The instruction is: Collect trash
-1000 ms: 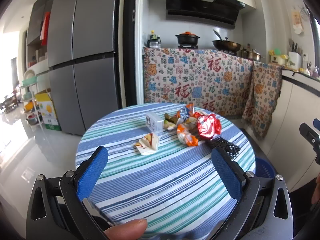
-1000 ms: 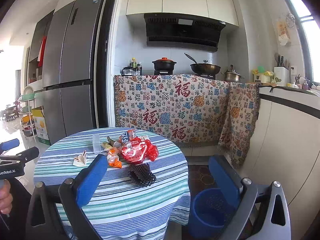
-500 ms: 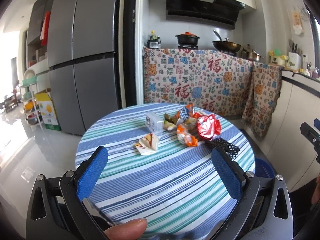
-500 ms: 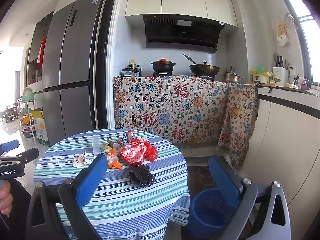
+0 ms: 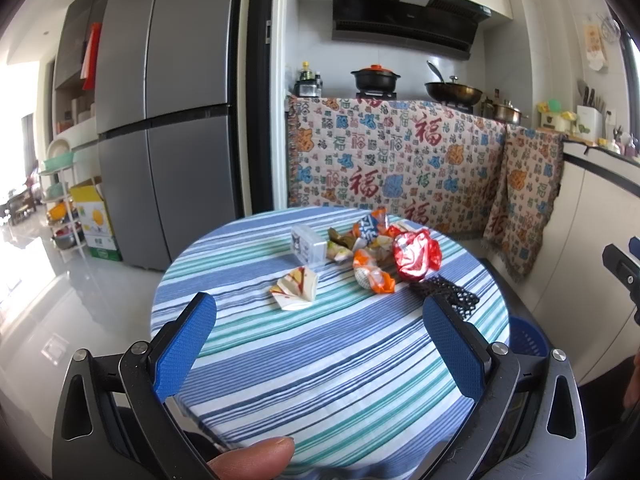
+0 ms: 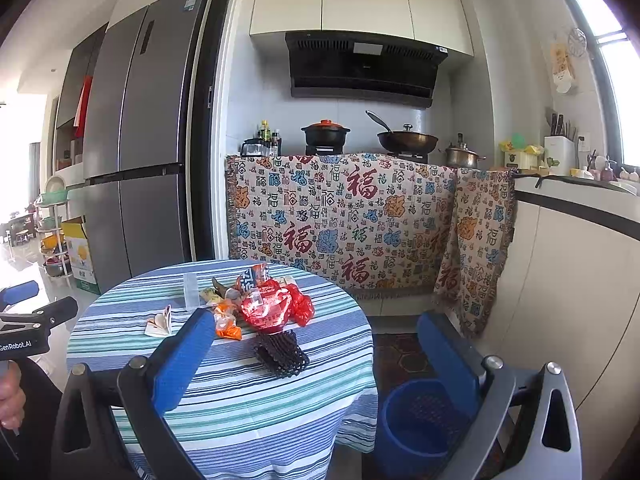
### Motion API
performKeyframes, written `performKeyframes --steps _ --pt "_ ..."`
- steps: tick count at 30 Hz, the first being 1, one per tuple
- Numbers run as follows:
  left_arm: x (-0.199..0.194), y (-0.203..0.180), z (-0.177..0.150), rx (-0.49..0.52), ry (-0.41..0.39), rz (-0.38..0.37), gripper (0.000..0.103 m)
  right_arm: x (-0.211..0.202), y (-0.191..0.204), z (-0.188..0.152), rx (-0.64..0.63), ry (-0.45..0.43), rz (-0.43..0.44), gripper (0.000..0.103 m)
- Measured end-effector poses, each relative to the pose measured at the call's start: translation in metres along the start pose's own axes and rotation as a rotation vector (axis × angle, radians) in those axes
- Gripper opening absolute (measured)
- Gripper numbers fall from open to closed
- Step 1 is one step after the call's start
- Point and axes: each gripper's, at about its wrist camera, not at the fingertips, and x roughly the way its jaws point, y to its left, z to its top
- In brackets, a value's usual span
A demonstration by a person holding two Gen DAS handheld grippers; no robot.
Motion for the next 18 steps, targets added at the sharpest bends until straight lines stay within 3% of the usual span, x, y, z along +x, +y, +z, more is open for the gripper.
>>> performKeyframes --steps 18 --pt "-0.0014 -0.0017 0.0014 -0.001 0.003 -0.001 0.103 0.0016 0.0035 -0.0024 0.001 0.006 -0.003 0.103"
